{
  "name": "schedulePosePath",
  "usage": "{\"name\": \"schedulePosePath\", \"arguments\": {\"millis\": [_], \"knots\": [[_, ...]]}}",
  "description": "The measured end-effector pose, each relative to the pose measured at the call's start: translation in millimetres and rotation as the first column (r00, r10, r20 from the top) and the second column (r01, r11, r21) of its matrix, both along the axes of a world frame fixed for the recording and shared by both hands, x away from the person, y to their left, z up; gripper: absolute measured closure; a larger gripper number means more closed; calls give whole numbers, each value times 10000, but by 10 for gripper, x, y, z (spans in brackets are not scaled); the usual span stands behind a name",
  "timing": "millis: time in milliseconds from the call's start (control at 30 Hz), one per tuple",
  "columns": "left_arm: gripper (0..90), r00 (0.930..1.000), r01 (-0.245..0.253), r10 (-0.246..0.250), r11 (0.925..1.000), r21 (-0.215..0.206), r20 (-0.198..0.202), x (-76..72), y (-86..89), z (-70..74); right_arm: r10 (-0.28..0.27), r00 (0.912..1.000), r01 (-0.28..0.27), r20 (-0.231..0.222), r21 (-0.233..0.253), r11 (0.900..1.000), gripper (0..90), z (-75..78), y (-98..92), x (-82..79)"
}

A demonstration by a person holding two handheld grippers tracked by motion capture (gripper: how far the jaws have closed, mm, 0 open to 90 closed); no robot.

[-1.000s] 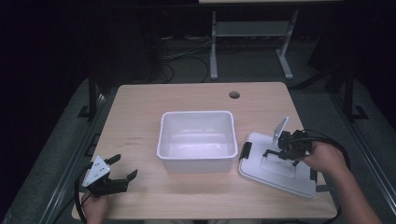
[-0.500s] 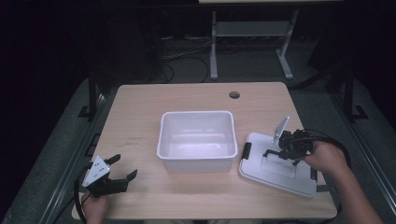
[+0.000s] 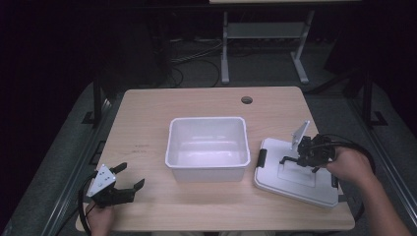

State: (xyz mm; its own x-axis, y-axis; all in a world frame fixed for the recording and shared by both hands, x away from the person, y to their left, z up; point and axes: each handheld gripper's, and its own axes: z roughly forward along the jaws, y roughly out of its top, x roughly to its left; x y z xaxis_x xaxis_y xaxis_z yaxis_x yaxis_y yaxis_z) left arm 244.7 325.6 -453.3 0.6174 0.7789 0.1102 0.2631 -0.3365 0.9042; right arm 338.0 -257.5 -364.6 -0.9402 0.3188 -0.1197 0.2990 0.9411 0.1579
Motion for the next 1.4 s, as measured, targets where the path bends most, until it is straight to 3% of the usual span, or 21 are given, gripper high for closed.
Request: {"name": "schedulePosePath", "arguments": {"millis": [1400], "knots": [[136,10000,-53,53,10000,4,57,-7,16,8,822,9957,-826,435,78,9965,846,691,-17,-135]]}}
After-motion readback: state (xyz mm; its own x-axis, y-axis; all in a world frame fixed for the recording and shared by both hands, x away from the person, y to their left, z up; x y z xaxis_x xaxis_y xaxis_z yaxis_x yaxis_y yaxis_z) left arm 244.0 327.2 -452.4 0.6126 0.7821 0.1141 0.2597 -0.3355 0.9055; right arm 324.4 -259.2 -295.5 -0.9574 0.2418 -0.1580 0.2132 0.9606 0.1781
